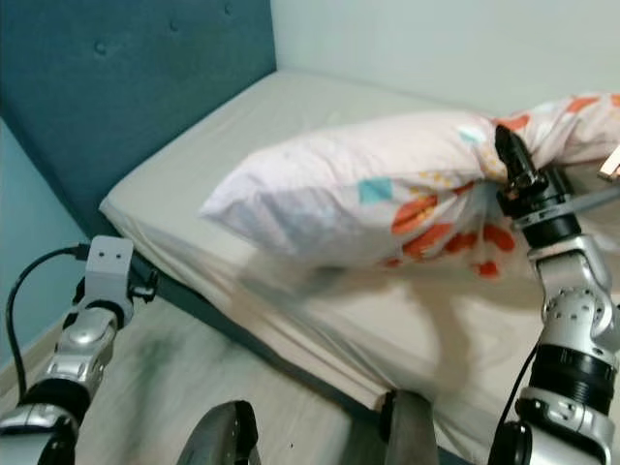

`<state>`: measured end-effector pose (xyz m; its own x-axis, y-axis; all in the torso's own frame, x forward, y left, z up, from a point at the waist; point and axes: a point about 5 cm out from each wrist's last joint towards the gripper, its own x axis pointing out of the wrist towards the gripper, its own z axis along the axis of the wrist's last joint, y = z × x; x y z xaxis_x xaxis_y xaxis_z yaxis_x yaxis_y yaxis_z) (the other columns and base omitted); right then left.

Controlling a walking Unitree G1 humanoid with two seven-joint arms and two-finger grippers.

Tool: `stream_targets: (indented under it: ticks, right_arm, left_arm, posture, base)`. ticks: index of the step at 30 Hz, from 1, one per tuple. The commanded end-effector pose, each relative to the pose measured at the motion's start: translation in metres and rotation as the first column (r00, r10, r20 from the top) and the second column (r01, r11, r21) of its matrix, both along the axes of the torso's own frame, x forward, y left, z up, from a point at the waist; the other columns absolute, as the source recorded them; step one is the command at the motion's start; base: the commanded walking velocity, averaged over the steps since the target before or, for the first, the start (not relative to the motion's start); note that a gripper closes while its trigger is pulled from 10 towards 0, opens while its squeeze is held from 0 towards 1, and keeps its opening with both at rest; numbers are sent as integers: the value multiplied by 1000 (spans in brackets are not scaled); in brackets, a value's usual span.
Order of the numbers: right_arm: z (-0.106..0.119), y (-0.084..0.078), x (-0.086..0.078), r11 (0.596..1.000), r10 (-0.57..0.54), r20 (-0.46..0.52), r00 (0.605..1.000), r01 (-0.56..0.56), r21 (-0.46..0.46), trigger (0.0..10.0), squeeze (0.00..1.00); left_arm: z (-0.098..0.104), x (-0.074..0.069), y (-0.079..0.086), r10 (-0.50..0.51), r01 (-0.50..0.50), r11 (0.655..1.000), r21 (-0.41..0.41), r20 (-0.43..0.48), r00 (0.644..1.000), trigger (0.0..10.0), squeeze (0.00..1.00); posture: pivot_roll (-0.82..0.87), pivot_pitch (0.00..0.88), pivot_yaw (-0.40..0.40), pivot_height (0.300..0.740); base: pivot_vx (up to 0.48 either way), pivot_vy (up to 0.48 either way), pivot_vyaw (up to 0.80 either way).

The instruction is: Clean up the room

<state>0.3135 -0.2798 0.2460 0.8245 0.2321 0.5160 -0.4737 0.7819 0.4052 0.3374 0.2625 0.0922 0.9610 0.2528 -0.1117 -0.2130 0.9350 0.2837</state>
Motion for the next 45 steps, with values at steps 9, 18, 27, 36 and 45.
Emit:
stream_targets:
  ticks: [9, 18, 27, 36, 45]
  right_arm:
    - [-27, 29, -1, 1000, 13, -124, 992, -11, 16, 0, 0]
    - [-26, 50, 5, 997, 72, -141, 987, -69, 24, 0, 0]
    - [-26, 61, 8, 995, 99, -146, 984, -95, 33, 0, 0]
    - [-37, 77, 12, 991, 134, -183, 974, -128, 44, 0, 0]
    - [-40, 83, 15, 989, 148, -194, 970, -142, 46, 0, 0]
  left_arm:
    - [-34, -11, -13, 7, -17, 997, -80, -128, 992, 10000, 0]
    - [-69, -37, -17, 20, -39, 997, -71, -250, 968, 10000, 0]
    - [-119, -90, -10, 87, -127, 990, -56, -469, 879, 10000, 0]
    - [-159, -150, -8, 128, -198, 980, -27, -674, 727, 10000, 0]
    - [-165, -158, -12, 103, -160, 987, -15, -707, 700, 10000, 0]
  posture:
    - [30, 0, 22, 596]
    - [30, 0, 9, 621]
    - [32, 0, 2, 641]
    - [27, 0, 1, 671]
    - [19, 0, 6, 691]
  base:
    - [-245, 0, 0]
    - [0, 0, 0]
    - [0, 0, 0]
    - [-37, 0, 0]
    - [-213, 0, 0]
